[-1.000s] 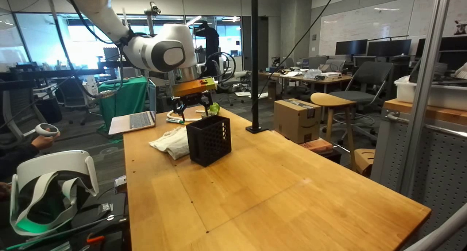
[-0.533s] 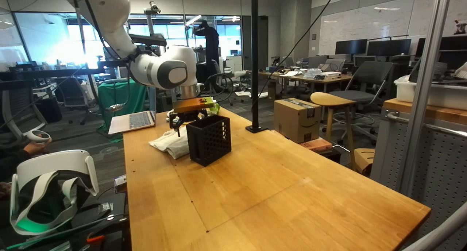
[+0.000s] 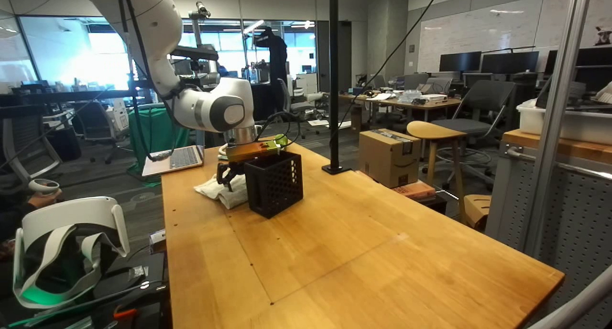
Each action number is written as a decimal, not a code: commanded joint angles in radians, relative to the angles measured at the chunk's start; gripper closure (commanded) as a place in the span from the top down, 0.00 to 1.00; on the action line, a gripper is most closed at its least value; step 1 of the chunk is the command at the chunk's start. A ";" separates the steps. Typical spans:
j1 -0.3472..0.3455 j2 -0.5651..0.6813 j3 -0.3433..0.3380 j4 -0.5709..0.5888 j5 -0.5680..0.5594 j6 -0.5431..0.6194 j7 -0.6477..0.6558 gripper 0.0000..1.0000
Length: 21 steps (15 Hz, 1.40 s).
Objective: Pick up the cloth from the table and put it in the box
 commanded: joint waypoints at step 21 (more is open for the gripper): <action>0.004 -0.380 -0.028 -0.149 -0.464 0.061 0.276 0.03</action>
